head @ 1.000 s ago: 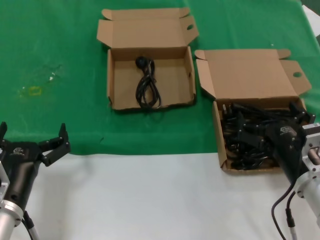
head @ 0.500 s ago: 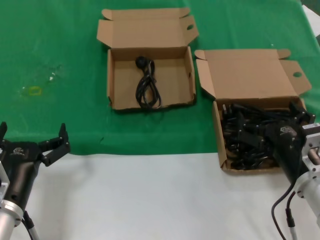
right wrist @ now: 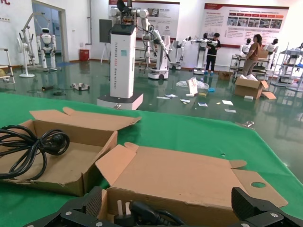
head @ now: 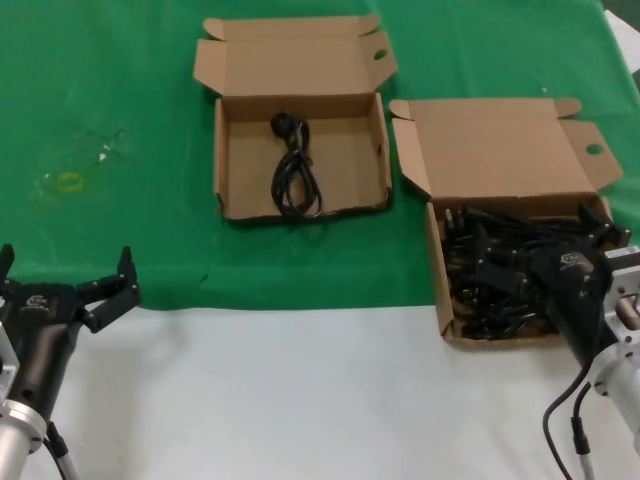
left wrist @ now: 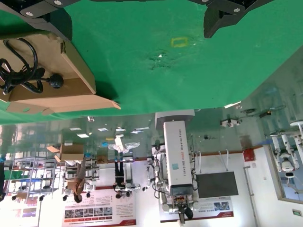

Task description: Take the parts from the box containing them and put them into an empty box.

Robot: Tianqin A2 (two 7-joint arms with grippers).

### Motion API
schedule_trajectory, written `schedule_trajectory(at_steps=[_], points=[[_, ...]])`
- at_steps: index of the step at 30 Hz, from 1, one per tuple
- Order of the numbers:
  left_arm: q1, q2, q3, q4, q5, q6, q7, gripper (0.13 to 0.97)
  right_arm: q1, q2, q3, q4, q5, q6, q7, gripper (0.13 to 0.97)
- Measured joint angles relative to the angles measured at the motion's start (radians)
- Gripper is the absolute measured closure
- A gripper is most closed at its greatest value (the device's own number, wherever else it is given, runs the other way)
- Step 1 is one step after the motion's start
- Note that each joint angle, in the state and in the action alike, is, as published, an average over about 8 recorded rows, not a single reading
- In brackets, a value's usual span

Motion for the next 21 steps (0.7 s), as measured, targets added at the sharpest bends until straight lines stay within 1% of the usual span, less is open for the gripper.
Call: schedule_trajectory(at_steps=[21], points=[[0.000, 0.000, 0.000, 0.000, 0.000, 0.000, 0.000, 0.132, 0.000, 0.000, 0.000, 0.000, 0.000, 0.000, 0.000, 0.129]])
